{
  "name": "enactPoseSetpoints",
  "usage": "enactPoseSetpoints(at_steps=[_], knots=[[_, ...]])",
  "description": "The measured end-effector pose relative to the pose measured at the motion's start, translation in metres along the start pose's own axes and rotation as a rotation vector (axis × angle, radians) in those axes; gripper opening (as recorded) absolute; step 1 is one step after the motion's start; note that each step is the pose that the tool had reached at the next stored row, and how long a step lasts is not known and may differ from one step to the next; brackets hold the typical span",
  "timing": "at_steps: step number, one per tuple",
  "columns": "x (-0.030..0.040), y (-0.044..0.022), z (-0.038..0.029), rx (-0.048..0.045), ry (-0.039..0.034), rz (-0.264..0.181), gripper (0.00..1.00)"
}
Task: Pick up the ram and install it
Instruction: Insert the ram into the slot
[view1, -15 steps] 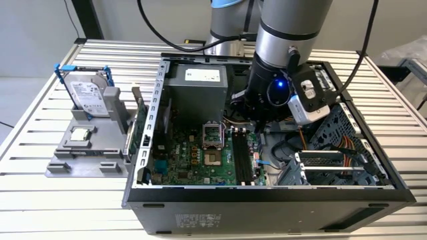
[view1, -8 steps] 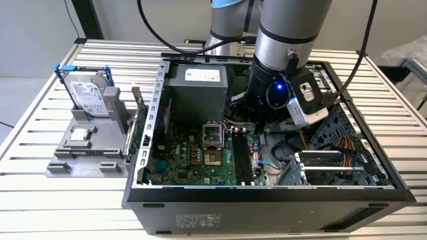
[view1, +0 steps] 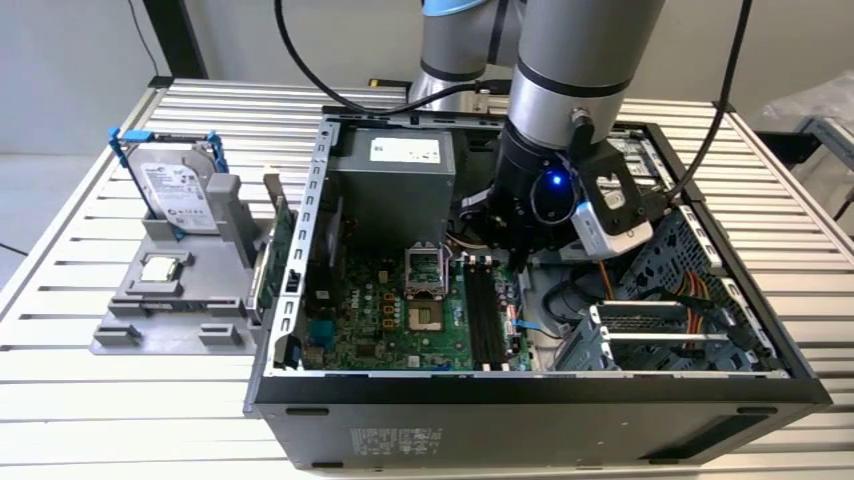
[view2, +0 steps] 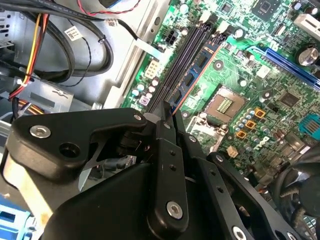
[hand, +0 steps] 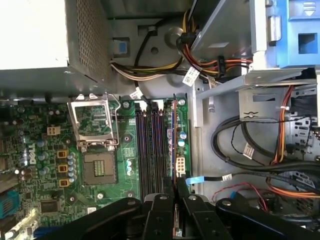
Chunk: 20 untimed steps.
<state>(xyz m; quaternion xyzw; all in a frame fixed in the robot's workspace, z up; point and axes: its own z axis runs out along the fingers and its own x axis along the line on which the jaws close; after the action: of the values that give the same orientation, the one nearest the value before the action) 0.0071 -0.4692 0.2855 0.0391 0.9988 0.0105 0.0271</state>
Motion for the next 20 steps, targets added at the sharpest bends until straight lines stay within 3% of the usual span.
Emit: enactPoseSetpoints(at_steps=[20], knots=[[0.0014,-0.0012,0.0181,-0.0022,0.001,-0.044,0.0]])
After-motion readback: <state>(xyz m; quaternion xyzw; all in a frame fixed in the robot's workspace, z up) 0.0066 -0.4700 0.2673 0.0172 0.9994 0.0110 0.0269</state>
